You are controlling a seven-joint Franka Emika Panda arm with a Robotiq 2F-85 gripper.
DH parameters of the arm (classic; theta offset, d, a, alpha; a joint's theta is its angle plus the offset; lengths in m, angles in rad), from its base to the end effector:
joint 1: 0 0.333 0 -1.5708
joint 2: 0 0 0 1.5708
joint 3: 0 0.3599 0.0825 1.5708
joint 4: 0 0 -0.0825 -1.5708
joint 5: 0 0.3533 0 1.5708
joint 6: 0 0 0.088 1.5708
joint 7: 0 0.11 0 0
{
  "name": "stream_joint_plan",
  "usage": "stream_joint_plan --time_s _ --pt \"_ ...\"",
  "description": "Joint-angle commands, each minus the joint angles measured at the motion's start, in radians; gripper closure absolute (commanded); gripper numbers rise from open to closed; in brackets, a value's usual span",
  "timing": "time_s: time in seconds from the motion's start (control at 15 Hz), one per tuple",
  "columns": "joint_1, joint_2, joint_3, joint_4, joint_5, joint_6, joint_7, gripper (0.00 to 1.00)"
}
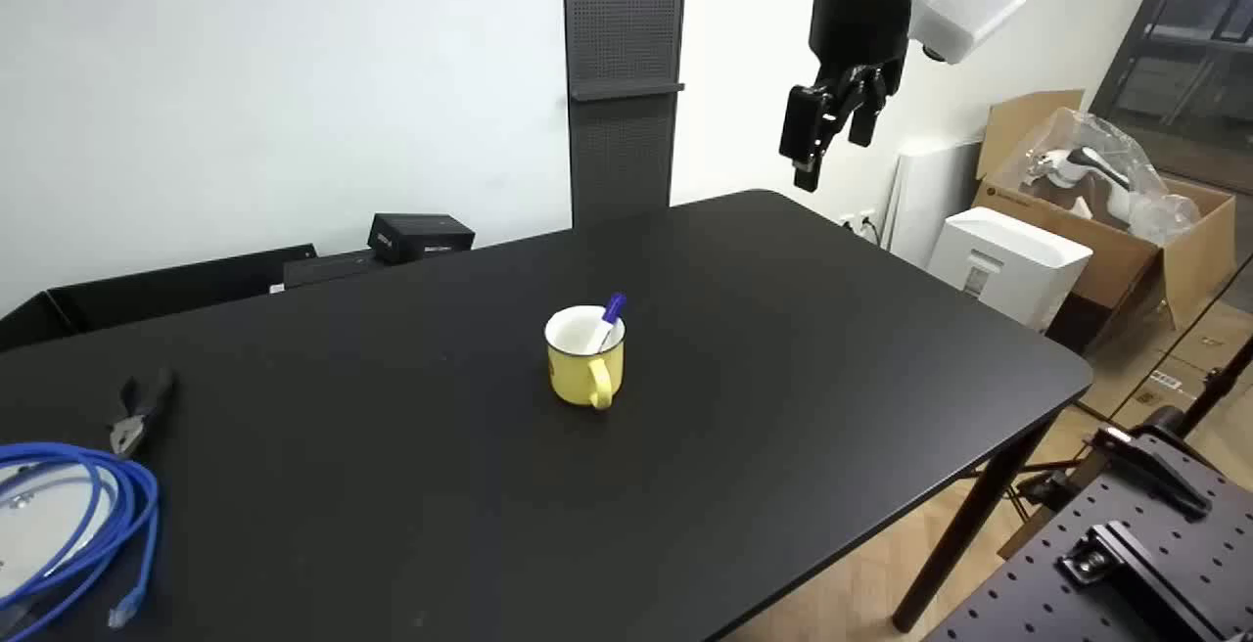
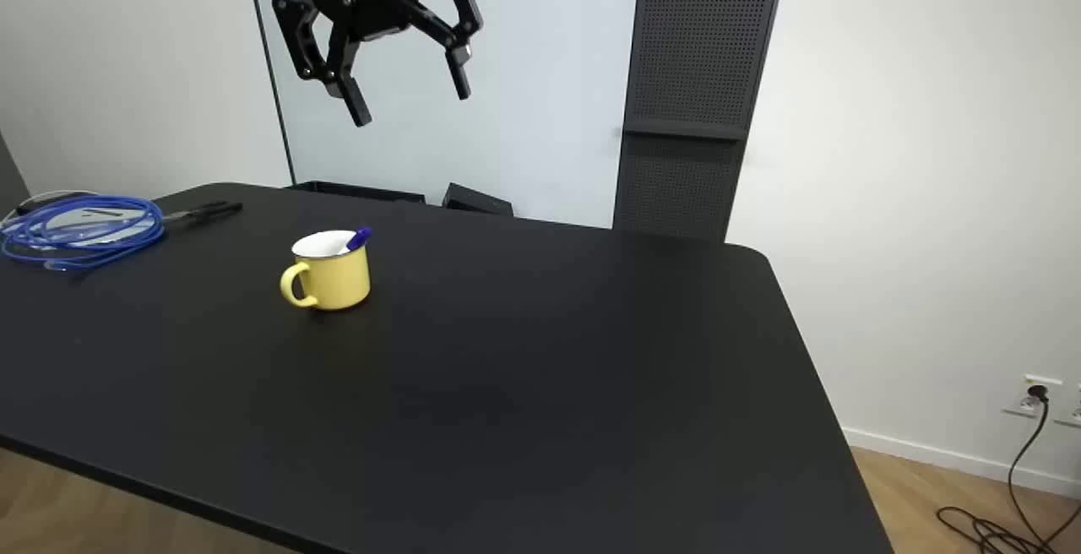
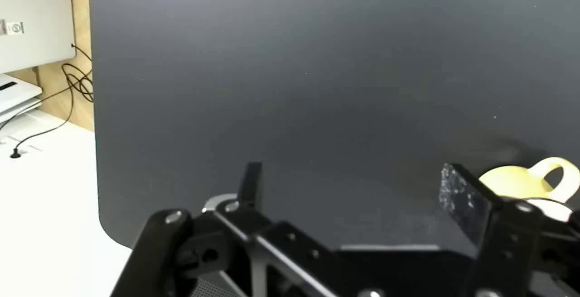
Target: Remove the marker from the mug cup and place it on the table
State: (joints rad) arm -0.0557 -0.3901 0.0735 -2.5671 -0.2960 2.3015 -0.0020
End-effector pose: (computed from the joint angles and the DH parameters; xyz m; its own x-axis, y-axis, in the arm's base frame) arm 0.3785 0.0016 0.4661 0.9730 0.2113 0.0934 0.1800 -0.9469 0.2664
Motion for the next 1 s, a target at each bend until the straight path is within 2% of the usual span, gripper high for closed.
stream_joint_plan --time_s 0.0,0.67,0.93 --pt "0.011 0.0 -0.01 0.002 -0.004 -0.004 0.003 0.0" --pt "0.011 0.0 -0.01 0.002 -0.004 -0.004 0.003 0.0" --pt "0.007 0.067 -0.007 0.025 -0.039 0.08 -0.003 0.0"
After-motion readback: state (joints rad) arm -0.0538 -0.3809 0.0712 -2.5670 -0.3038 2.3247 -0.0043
